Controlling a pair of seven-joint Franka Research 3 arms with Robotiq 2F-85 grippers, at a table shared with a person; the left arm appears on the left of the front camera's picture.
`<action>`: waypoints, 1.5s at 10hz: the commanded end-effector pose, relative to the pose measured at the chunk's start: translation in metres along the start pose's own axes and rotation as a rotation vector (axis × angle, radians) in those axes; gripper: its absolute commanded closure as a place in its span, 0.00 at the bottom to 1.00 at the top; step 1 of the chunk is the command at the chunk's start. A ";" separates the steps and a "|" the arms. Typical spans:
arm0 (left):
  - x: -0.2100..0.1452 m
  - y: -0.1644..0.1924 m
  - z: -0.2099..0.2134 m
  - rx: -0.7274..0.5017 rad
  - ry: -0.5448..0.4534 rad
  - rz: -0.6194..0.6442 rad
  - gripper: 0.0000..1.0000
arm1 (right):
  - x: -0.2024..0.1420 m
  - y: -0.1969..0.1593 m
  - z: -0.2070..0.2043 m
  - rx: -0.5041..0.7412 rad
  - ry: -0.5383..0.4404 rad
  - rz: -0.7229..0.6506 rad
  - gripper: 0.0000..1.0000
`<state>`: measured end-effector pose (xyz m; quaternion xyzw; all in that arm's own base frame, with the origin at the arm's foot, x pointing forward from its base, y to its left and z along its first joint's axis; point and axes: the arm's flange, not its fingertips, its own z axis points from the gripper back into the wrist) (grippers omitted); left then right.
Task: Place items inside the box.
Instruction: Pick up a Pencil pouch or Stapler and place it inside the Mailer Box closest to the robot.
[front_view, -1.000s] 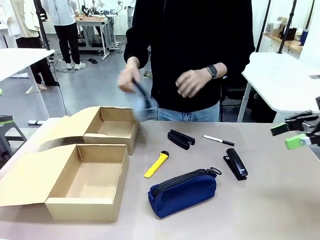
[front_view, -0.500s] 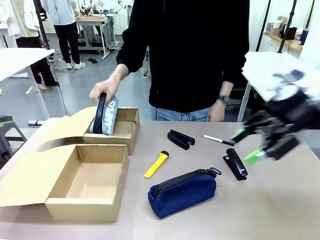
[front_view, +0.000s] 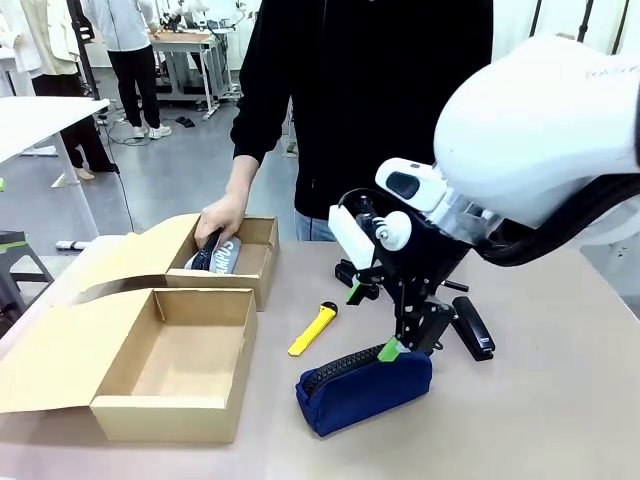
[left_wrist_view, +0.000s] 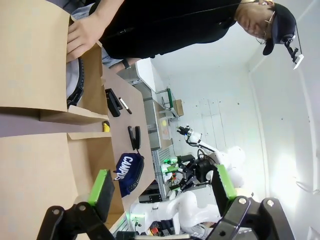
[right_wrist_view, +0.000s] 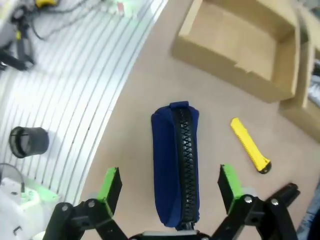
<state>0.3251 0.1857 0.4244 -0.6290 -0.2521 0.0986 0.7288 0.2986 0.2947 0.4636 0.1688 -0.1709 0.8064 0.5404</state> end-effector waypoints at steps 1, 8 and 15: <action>-0.001 0.000 0.001 -0.014 0.003 -0.022 0.00 | 0.008 0.002 -0.006 0.003 0.024 0.027 0.00; -0.001 0.000 0.001 -0.014 0.003 -0.022 0.00 | 0.017 -0.028 -0.100 0.058 0.408 -0.106 0.00; -0.001 0.000 0.001 -0.014 0.003 -0.022 0.00 | -0.003 -0.028 -0.124 0.045 0.459 -0.214 0.00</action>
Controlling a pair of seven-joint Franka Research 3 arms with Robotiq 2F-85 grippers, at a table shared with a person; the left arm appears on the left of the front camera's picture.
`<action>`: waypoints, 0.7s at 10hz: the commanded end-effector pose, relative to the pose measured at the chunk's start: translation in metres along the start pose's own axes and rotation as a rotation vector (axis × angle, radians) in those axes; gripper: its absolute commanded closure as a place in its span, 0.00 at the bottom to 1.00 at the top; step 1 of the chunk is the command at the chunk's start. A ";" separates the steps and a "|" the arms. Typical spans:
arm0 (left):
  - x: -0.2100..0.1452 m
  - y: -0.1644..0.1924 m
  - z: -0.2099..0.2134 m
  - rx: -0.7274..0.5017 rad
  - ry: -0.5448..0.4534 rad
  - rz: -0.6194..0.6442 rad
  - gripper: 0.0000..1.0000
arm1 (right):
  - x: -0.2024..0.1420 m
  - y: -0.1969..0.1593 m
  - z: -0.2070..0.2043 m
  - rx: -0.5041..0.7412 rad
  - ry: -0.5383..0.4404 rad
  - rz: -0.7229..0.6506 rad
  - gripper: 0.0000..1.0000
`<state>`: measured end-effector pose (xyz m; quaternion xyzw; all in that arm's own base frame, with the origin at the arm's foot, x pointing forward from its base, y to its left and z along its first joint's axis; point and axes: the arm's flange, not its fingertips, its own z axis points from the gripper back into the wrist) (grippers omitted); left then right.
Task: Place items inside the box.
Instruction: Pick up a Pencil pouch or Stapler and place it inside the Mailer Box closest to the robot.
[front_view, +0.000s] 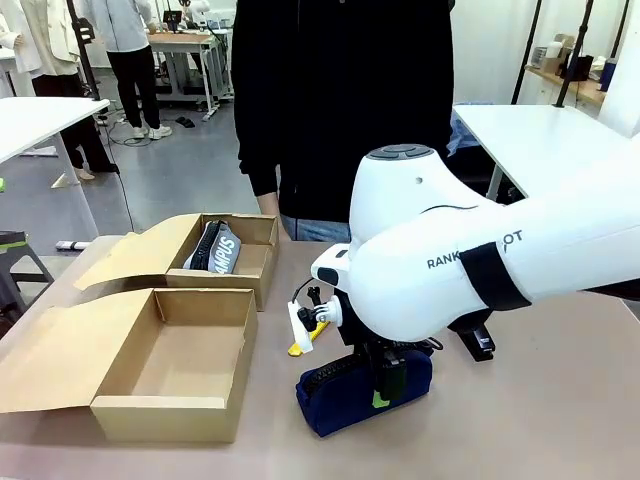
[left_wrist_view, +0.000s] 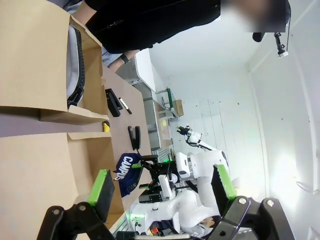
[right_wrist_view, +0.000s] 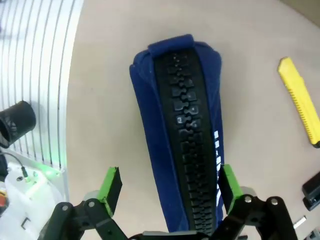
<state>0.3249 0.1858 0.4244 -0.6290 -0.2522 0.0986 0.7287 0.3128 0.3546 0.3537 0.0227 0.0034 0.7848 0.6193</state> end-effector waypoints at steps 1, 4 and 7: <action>-0.001 0.000 0.001 -0.013 0.003 -0.022 0.00 | 0.004 -0.002 0.000 -0.047 0.013 -0.068 0.08; -0.001 0.000 0.001 -0.013 0.003 -0.022 0.00 | 0.006 -0.003 -0.003 -0.027 0.028 -0.064 1.00; -0.001 0.000 0.001 -0.013 0.003 -0.022 0.00 | 0.005 -0.004 -0.007 0.000 0.041 -0.070 1.00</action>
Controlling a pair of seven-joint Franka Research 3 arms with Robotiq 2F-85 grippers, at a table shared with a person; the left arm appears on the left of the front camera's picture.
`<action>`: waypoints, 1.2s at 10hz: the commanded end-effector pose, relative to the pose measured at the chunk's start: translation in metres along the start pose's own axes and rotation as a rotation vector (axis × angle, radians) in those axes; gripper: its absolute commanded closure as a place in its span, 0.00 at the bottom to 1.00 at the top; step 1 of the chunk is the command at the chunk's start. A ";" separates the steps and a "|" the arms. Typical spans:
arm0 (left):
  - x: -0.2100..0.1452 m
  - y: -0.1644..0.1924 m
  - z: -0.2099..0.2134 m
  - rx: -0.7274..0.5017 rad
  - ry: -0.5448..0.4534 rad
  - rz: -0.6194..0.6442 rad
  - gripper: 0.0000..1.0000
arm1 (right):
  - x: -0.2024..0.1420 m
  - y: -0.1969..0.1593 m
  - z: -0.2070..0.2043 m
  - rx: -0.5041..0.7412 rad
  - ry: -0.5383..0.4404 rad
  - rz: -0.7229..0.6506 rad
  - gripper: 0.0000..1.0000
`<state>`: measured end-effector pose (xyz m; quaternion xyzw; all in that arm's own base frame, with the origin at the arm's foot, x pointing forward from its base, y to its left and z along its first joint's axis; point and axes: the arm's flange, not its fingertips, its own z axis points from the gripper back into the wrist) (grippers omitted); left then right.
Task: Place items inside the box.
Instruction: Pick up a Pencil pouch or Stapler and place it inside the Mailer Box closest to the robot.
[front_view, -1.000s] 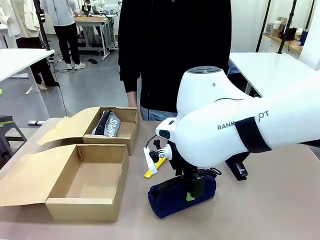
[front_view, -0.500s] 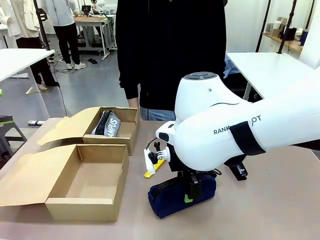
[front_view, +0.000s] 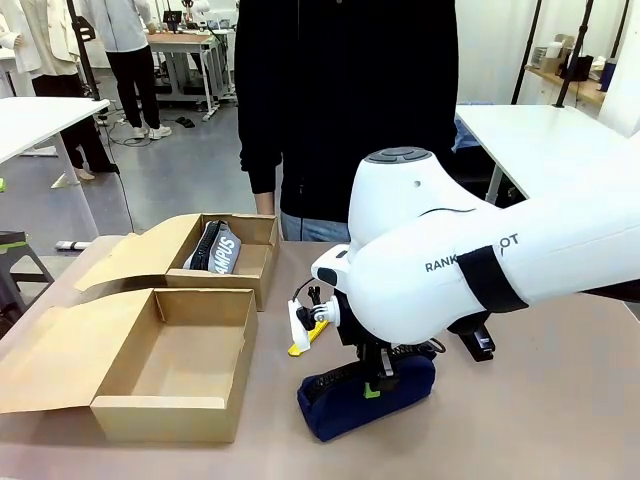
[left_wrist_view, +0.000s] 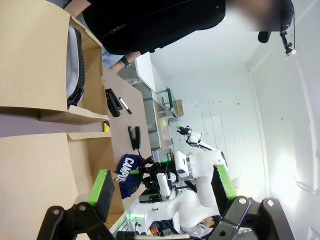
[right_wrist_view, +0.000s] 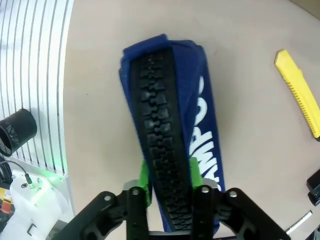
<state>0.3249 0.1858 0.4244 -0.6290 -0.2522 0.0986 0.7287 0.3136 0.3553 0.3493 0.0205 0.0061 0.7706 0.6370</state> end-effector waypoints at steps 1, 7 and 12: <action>-0.001 0.000 0.001 -0.013 0.003 -0.022 0.00 | 0.002 -0.004 -0.002 0.020 0.021 -0.036 1.00; -0.001 0.000 0.001 -0.013 0.003 -0.022 0.00 | -0.025 0.027 0.083 0.287 -0.026 -0.274 1.00; -0.001 0.000 0.001 -0.013 0.003 -0.022 0.00 | -0.030 0.064 0.139 0.377 -0.097 -0.385 1.00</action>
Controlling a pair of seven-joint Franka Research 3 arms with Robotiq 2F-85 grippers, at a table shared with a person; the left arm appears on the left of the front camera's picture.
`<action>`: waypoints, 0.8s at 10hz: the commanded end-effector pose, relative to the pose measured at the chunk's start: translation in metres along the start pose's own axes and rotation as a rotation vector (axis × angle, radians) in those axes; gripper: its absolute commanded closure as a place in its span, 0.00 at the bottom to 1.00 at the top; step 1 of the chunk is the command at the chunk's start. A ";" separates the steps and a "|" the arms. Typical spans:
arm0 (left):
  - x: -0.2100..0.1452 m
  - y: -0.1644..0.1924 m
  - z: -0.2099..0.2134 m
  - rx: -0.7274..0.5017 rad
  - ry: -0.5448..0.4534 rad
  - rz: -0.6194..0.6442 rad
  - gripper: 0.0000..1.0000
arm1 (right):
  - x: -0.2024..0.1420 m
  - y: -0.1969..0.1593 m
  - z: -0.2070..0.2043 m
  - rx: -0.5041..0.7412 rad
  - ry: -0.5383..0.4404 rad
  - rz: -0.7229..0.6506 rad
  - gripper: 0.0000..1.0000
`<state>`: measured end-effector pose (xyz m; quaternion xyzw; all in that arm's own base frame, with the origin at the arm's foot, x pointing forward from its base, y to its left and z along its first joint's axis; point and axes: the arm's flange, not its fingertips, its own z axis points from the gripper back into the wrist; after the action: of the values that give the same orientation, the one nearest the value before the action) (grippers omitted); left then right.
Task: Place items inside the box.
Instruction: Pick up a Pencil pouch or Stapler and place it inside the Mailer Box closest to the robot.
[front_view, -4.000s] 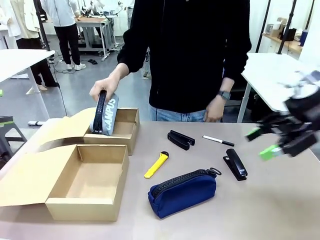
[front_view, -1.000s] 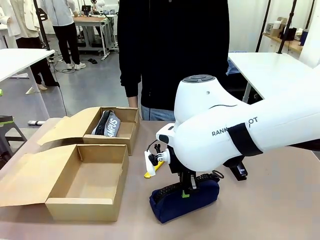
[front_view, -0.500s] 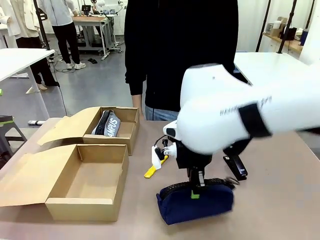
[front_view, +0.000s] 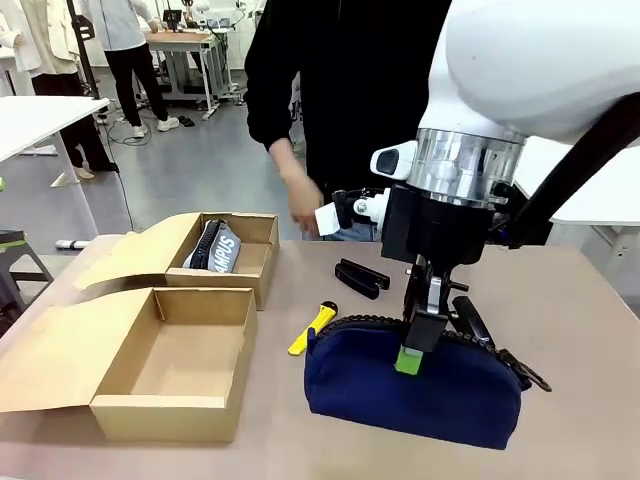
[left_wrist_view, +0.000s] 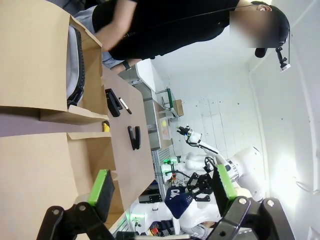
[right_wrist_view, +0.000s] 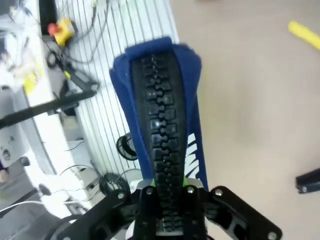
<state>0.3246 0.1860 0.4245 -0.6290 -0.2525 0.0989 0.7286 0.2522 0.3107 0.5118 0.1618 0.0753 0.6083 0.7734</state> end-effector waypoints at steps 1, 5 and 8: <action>-0.001 0.000 0.000 -0.013 0.004 -0.022 0.00 | 0.002 -0.016 -0.018 0.081 0.064 0.024 1.00; -0.001 0.000 0.000 -0.013 0.004 -0.022 0.00 | 0.050 0.022 0.007 0.046 -0.117 -0.178 0.92; -0.001 0.000 0.000 -0.013 0.004 -0.022 0.00 | -0.040 0.009 0.005 0.129 -0.071 -0.756 0.92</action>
<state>0.3247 0.1861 0.4245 -0.6290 -0.2526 0.0988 0.7286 0.2493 0.3151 0.5196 0.1662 0.1058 0.3869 0.9008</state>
